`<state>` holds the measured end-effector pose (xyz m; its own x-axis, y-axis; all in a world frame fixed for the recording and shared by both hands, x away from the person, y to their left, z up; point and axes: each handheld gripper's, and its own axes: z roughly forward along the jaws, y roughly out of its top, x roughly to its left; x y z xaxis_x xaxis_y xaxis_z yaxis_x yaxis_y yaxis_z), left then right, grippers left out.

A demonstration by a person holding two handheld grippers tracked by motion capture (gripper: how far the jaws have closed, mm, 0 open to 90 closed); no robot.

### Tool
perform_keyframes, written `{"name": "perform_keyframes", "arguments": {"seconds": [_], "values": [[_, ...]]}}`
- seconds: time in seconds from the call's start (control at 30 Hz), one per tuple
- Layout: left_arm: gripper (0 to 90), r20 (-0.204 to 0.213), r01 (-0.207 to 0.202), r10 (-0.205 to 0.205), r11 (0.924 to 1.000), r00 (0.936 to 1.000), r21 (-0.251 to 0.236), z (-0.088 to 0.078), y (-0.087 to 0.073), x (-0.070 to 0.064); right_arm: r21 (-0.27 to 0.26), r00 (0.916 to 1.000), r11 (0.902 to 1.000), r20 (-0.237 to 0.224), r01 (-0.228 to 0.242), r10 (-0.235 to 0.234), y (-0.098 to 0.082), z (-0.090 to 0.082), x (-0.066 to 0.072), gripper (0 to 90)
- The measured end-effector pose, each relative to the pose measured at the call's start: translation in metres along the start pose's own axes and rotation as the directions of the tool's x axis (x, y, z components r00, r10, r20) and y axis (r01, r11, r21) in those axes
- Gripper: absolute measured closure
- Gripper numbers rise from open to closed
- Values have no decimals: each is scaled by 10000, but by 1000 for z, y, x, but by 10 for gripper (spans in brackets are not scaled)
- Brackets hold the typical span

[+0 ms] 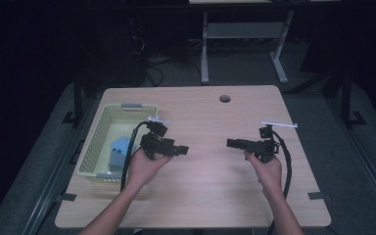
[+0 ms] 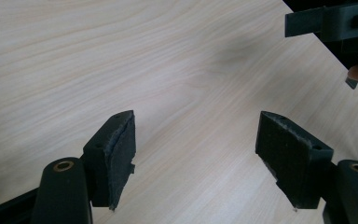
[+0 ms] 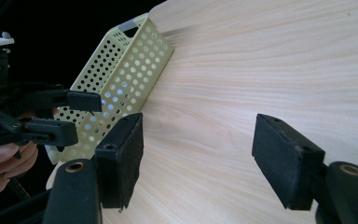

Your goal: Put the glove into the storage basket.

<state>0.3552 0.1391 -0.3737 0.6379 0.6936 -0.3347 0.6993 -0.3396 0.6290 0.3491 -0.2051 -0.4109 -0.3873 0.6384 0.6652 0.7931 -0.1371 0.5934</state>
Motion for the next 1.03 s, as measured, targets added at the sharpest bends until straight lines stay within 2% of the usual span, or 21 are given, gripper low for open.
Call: {"name": "perform_keyframes", "arguments": {"seconds": [0.63,0.87,1.03], "values": [[264,537,-211,204,9997,9984,122,23,-15,-23,-169,9990,9996,359,-241,247,-17,-21,-19,312],[254,744,-304,286,9993,9968,225,30,-23,-30,-32,9982,9994,501,-343,344,-26,-24,-25,303],[248,947,-276,259,9995,9952,165,35,-32,-35,47,9987,9995,410,-299,297,-34,-29,-26,293]]}}
